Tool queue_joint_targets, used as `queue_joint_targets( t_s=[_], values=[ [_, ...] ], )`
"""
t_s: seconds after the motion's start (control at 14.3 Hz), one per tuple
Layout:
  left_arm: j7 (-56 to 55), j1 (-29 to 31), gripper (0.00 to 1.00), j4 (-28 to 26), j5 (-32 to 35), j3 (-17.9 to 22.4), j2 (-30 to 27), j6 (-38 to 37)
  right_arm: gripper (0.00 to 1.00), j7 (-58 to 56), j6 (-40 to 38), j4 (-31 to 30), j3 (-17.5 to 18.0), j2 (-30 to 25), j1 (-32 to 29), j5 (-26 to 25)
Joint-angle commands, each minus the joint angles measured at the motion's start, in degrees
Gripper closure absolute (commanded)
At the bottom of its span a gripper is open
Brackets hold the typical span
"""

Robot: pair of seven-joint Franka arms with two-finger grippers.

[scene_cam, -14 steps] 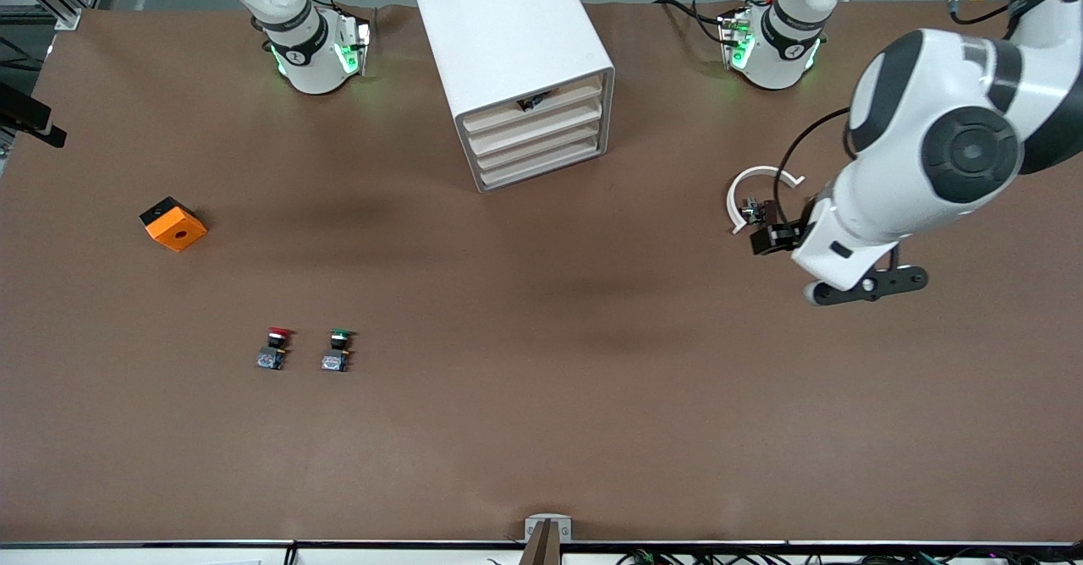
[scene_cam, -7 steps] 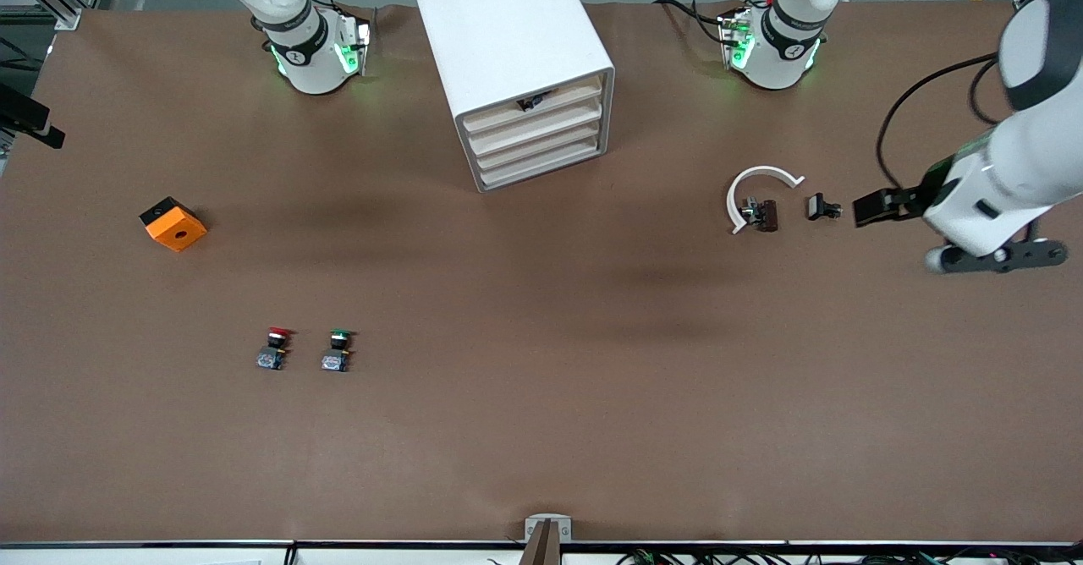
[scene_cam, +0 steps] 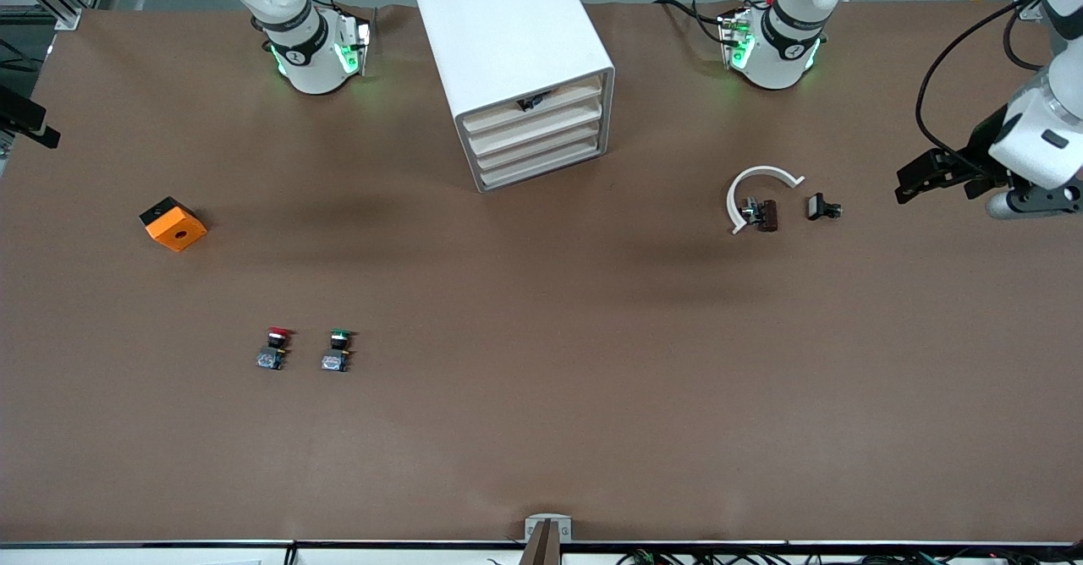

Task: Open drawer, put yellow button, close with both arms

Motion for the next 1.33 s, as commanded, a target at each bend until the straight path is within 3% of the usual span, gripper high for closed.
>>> queue_joint_targets(
  t_s=[0.0,0.49,1.26],
  values=[
    [0.65,0.49,0.0,-4.29,0.97,-0.83,-4.71,3.25,0.0,-0.86,0.75,-1.56,0.83,-1.49,-0.92,-0.93],
    [0.47,-0.04,0.0,6.17,0.88,-1.27,-3.75,-3.77,0.0,-0.86,0.66,-1.73,0.74,-1.58,-0.92,-0.23],
    [0.65,0.05,0.0,8.38,0.35,-1.18,-3.84,-9.58,0.0,-0.95,0.66,-1.73,0.83,-1.58,-0.83,1.0]
  ],
)
